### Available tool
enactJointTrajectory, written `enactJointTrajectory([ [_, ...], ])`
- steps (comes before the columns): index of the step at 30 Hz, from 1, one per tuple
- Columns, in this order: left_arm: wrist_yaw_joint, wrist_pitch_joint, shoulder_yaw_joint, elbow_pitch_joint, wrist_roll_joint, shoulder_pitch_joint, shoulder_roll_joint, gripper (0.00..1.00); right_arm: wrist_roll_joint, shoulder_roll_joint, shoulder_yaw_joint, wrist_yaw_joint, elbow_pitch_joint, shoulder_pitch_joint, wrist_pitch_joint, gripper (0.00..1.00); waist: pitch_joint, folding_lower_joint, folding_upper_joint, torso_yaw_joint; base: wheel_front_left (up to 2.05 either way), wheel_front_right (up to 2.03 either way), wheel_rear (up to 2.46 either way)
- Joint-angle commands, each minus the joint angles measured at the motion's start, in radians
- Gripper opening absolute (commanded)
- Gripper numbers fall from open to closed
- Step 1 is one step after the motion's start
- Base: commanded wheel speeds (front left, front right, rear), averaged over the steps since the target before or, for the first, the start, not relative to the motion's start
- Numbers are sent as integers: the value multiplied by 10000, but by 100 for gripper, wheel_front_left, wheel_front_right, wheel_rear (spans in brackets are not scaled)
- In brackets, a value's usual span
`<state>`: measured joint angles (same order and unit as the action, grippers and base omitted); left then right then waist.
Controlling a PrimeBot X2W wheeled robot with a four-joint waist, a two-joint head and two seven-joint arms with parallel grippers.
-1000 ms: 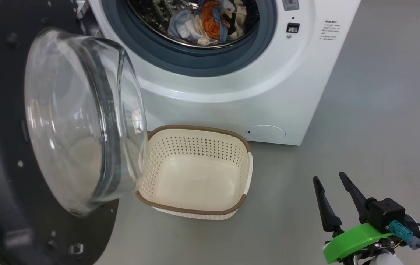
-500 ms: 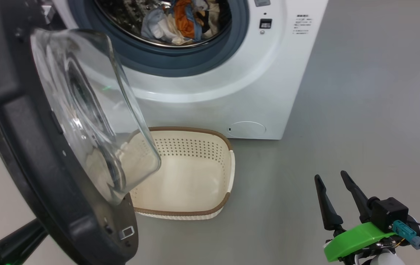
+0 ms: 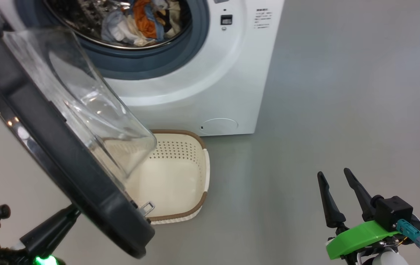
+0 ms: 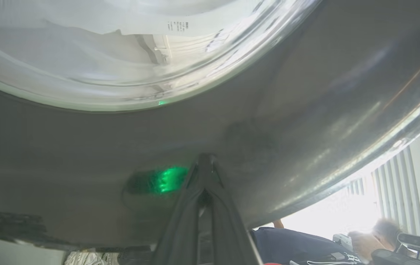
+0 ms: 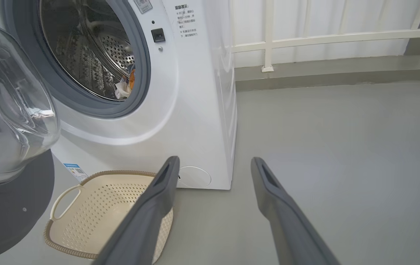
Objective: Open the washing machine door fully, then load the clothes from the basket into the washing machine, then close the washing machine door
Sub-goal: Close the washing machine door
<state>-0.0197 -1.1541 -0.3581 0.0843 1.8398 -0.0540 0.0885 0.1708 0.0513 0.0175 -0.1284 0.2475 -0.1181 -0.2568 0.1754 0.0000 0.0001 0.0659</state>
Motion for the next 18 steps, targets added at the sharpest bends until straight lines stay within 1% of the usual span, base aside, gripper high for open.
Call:
enactJointTrajectory([
  [1, -137, 14, -219, 172, 84, -458, 94, 0, 61, -11, -186, -23, -267, 9, -49, 100, 34, 0, -1, -274, 0, 0, 0],
  [10, -811, 892, 153, -493, -18, -1128, -275, 0, 123, -11, -157, -23, -336, 109, -49, 100, 73, 0, -1, -772, 0, 0, 0],
  [18, -1079, 1729, 636, -1130, -77, -1803, -367, 0, 118, -11, -185, -23, -308, 71, -49, 100, 73, 0, -1, -974, 0, 0, 0],
])
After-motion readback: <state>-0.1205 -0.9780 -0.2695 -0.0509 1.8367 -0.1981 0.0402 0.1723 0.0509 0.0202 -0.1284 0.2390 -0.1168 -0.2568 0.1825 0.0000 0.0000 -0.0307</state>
